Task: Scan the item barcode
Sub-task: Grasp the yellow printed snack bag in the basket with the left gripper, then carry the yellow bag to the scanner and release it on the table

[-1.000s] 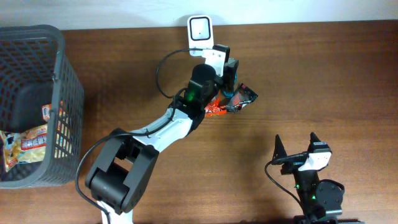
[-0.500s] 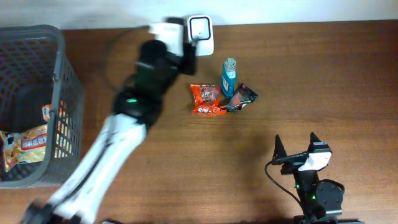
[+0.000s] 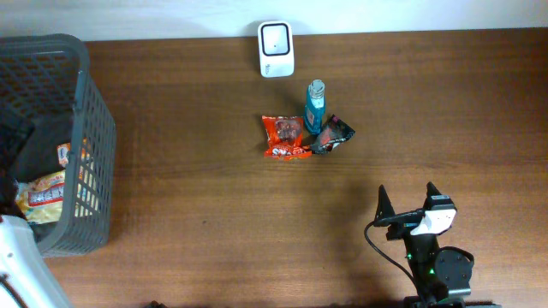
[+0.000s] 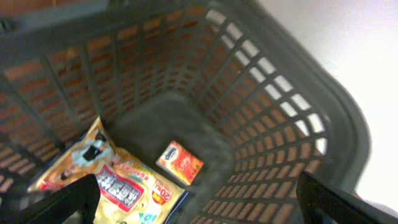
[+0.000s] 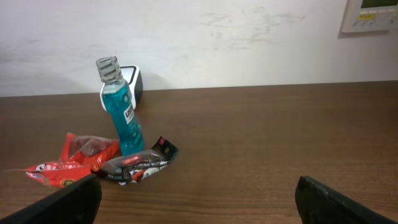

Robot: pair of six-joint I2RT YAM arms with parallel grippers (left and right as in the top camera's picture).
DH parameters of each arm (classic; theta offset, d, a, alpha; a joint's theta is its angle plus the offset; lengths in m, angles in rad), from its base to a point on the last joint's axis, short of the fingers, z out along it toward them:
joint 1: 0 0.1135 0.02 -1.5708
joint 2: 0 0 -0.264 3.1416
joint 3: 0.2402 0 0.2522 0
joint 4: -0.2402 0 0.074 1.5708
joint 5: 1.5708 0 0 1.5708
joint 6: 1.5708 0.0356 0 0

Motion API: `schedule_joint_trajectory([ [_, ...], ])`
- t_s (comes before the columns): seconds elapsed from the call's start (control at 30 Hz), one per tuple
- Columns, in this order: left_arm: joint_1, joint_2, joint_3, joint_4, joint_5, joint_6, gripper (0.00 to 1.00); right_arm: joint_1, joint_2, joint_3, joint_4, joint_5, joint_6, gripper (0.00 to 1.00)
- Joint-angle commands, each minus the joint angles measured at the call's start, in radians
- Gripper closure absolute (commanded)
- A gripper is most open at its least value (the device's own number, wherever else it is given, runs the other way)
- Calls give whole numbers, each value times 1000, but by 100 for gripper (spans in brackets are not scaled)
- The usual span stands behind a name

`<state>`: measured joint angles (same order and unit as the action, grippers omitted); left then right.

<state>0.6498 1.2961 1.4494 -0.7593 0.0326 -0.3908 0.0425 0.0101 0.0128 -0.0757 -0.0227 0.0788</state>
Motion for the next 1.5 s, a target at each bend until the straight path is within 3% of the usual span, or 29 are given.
schedule_joint_trajectory([
  [0.0, 19, 113, 8, -40, 14, -68, 1, 1, -6, -7, -4, 9, 4, 2],
  [0.07, 19, 194, 8, -46, -49, -93, 1, 2, -6, -7, -4, 9, 4, 2],
  [0.2, 21, 417, 8, -147, -237, -312, 1, 2, -6, -7, -4, 8, 4, 2],
  [0.47, 23, 698, 8, -90, -240, -369, 0, 2, -3, -7, -4, 8, 4, 2],
  [0.53, 23, 742, 8, -80, -253, -368, 14, 2, -3, -7, -4, 8, 4, 2],
  [0.6, 23, 753, 8, -90, -283, -367, 49, 2, -3, -7, -4, 9, 4, 2],
  [0.67, 23, 749, 10, -91, -283, -367, 76, 1, -3, -7, -4, 9, 4, 2],
  [0.73, 23, 737, 11, -98, -280, -367, 95, 1, -3, -7, -4, 8, 4, 2],
  [0.77, 23, 716, 16, -111, -279, -368, 100, 1, -3, -7, -4, 9, 4, 2],
  [0.83, 23, 659, 34, -124, -248, -368, 100, 1, -3, -7, -4, 8, 4, 2],
  [1.07, 18, 251, 172, -135, 76, -368, 100, 2, -3, -7, -4, 9, 4, 2],
  [1.23, -67, -58, 175, -87, 141, -368, 100, 1, -3, -7, -4, 9, 4, 2],
  [1.33, -278, -121, 175, -79, 237, -368, 100, 1, -3, -7, -4, 9, 4, 2],
  [1.47, -645, -2, 169, -77, 119, -351, 100, 1, -3, -7, -4, 9, 4, 2],
])
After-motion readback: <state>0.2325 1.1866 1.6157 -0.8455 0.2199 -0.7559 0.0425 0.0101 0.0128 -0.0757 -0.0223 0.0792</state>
